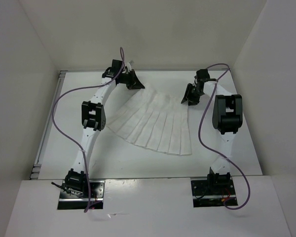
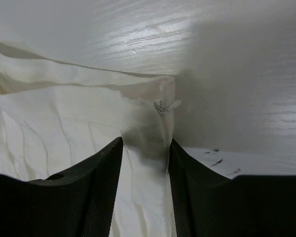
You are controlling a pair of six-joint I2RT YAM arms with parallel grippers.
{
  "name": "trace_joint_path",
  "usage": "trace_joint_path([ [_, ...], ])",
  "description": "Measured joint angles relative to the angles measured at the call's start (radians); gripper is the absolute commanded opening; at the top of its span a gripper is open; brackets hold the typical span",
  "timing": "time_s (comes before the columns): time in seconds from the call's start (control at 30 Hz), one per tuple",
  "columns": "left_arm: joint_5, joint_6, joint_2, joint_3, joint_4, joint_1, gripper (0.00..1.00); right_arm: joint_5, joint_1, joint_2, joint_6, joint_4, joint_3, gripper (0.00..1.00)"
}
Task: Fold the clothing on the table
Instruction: Flatten the skirt out
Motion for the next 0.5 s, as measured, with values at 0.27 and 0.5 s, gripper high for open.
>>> trace_joint_path([
  [0.27, 0.000, 0.005, 0.016, 0.033, -0.069, -0.006, 0.00, 0.017, 0.000, 0.040, 0.000, 0.003, 0.055, 0.48],
  [0.5, 0.000, 0.016, 0.016, 0.033, -0.085, 0.004, 0.00, 0.044, -0.009, 0.041, -0.005, 0.003, 0.062, 0.47],
])
